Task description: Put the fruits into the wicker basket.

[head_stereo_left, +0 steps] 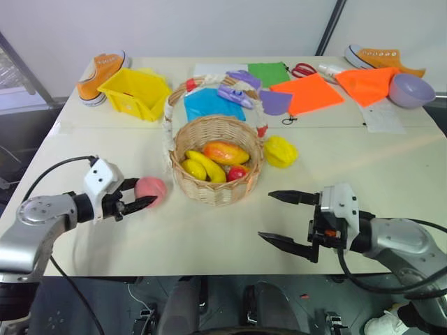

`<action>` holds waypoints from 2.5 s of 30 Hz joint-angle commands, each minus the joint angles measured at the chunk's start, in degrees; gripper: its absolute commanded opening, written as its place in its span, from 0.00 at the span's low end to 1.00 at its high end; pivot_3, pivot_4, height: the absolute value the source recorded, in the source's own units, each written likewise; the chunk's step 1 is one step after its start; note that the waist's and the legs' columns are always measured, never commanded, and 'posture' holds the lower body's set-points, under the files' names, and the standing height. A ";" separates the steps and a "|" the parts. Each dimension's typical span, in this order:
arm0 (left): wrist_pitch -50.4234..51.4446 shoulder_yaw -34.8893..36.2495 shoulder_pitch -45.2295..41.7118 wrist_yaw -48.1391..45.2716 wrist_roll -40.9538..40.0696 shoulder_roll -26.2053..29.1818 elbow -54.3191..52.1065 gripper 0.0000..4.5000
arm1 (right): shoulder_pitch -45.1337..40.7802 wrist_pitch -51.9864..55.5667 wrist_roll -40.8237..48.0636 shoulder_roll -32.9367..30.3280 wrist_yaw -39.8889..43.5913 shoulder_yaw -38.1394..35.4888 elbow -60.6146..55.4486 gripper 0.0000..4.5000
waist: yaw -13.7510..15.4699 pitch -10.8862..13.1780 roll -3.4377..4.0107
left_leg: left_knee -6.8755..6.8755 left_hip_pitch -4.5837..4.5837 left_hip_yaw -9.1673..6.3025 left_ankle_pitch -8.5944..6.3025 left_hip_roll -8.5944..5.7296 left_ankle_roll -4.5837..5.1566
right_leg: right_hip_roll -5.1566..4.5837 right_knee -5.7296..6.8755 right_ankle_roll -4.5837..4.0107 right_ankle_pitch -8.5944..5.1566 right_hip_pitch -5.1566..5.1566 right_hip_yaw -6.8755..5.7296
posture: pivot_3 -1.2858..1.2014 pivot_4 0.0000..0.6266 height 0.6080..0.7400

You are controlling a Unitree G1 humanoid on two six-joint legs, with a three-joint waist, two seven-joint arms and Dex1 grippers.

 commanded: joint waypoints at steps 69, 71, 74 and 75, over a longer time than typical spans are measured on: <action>-0.39 0.00 -11.94 2.42 -9.56 -4.61 -8.88 1.00 | -27.93 10.15 -0.03 4.24 -10.01 5.77 2.47 0.39 | -0.11 0.12 0.03 | 0.37 0.03 -0.05 -0.18 0.08 0.03 | 0.10 -0.03 0.05 0.11 0.19 0.03 | 0.52 0.24 0.92; 0.04 0.77 -11.03 2.61 -10.26 -4.37 -9.85 1.00 | -35.38 10.14 -8.21 9.39 -15.05 14.71 7.34 0.39 | -0.22 0.12 0.03 | 0.37 -0.04 -0.02 -0.12 0.06 0.12 | 0.08 -0.02 0.05 0.11 -0.03 0.06 | 0.52 0.24 0.92; 0.29 0.60 -10.21 3.39 -10.27 -4.72 -11.11 1.00 | -39.65 9.60 -12.80 14.11 -16.87 20.35 12.30 0.48 | 0.00 0.12 0.03 | 0.34 -0.19 0.07 -0.04 0.02 0.06 | 0.07 0.08 0.05 0.12 -0.29 0.14 | 0.52 0.24 0.92; 0.36 0.48 -9.96 3.74 -10.25 -4.89 -11.60 1.00 | -40.12 8.89 -13.91 14.83 -16.87 21.19 13.08 0.58 | 0.16 0.12 0.02 | 0.33 -0.28 0.07 0.10 -0.02 -0.13 | 0.06 0.09 0.06 0.12 -0.25 0.14 | 0.52 0.24 0.92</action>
